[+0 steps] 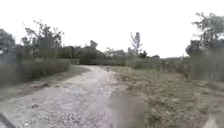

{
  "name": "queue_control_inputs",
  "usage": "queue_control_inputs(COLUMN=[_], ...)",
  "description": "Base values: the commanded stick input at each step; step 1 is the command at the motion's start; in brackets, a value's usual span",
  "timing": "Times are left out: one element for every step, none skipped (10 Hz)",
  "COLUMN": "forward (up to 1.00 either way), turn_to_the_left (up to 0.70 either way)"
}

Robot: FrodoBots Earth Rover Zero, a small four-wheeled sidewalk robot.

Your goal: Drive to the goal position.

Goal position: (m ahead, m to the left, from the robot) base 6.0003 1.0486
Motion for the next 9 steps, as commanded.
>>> queue_control_inputs(forward=[1.00,1.00,1.00,1.00,1.00,1.00,1.00,1.00,1.00], turn_to_the_left=[0.00,0.00,0.00,0.00,0.00,0.00,0.00,0.16,0.40])
